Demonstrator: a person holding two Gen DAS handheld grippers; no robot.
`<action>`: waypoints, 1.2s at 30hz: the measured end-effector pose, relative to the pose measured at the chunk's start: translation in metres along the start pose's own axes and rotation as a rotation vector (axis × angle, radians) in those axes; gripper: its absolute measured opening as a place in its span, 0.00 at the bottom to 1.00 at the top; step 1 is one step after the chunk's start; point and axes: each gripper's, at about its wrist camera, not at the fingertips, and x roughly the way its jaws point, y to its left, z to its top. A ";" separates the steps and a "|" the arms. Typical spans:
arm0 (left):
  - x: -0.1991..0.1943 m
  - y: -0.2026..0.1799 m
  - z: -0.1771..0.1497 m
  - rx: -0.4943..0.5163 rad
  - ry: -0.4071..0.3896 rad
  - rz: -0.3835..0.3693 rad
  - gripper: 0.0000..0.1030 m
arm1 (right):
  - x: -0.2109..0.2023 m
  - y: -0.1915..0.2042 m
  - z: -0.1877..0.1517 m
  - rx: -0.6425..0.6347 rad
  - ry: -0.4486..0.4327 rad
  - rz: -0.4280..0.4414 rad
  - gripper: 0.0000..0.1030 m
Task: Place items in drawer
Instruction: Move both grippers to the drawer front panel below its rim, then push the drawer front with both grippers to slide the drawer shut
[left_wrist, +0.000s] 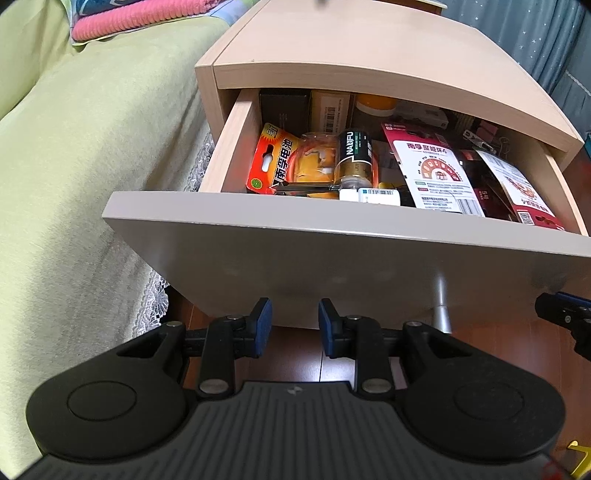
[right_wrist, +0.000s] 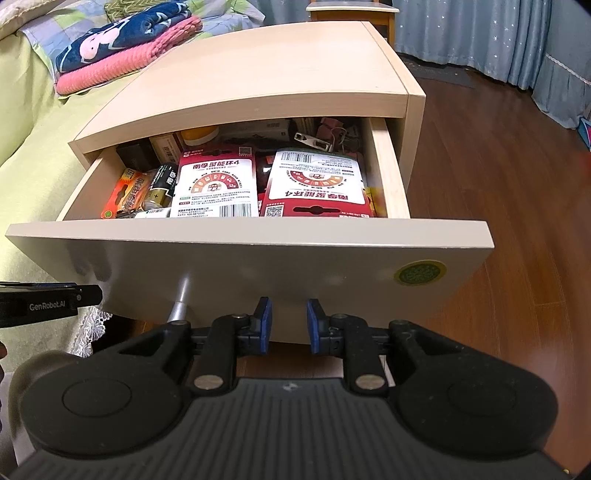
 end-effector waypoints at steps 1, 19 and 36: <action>0.001 0.000 0.000 -0.001 -0.001 -0.002 0.33 | 0.001 0.000 0.001 0.001 0.000 0.000 0.17; 0.005 0.003 0.000 0.004 -0.011 -0.019 0.33 | 0.001 0.004 -0.007 0.019 -0.030 -0.015 0.17; -0.001 0.012 0.000 -0.013 -0.037 -0.003 0.34 | -0.007 0.003 -0.016 0.035 -0.076 -0.029 0.17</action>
